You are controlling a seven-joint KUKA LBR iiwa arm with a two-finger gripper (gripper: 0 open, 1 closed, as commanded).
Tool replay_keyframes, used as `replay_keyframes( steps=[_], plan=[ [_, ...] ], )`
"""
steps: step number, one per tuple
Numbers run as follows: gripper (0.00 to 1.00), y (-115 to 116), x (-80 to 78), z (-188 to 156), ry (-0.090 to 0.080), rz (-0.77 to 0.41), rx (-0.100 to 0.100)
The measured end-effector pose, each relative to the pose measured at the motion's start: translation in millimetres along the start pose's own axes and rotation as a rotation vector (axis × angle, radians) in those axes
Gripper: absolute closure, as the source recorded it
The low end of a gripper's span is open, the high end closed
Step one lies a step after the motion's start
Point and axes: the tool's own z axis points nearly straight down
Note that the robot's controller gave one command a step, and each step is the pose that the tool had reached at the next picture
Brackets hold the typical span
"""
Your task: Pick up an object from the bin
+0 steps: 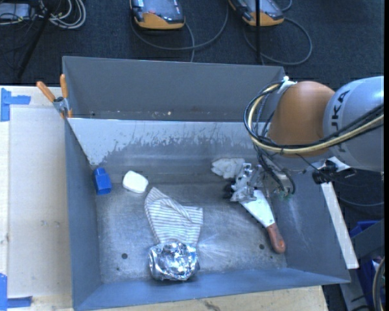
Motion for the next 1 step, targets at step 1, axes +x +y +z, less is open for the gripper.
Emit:
replay_keyframes(
  steps=[1],
  plan=[
    [1.00, 0.0, 0.0, 0.0, 0.000, 0.000, 0.000]
  ],
)
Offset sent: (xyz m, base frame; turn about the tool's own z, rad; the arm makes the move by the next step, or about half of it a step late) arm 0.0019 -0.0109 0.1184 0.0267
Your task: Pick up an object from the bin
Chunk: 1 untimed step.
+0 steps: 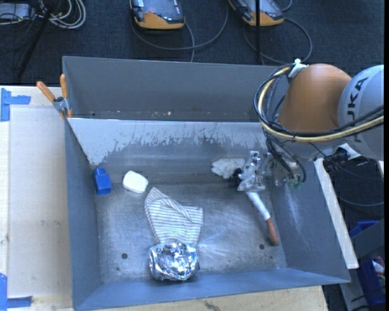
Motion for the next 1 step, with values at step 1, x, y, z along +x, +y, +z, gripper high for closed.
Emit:
replay_keyframes(
  steps=[1],
  plan=[
    [1.00, 3.2, 4.2, -101.1, -0.009, 0.055, 0.000]
  ],
)
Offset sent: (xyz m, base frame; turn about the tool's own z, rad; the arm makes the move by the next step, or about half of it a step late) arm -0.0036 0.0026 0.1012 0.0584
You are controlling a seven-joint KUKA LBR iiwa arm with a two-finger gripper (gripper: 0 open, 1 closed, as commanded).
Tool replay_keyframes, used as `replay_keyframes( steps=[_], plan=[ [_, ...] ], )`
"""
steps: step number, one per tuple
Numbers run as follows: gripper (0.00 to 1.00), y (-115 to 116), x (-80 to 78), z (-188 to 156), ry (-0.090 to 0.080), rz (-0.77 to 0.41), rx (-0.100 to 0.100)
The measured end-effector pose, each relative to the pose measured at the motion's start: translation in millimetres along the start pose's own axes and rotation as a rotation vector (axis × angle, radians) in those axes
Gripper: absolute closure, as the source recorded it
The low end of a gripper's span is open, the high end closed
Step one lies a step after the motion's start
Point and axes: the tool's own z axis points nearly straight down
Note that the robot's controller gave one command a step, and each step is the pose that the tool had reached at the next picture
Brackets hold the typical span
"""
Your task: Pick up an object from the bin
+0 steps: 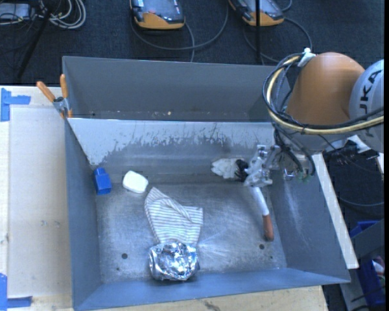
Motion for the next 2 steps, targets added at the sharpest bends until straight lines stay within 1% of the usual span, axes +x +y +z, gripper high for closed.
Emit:
replay_keyframes(
  steps=[1, 2],
  plan=[
    [1.00, 0.0, 0.0, 0.0, 0.000, 0.000, 0.000],
    [1.00, -7.4, -0.3, 3.7, 0.001, -0.052, 0.001]
  ],
)
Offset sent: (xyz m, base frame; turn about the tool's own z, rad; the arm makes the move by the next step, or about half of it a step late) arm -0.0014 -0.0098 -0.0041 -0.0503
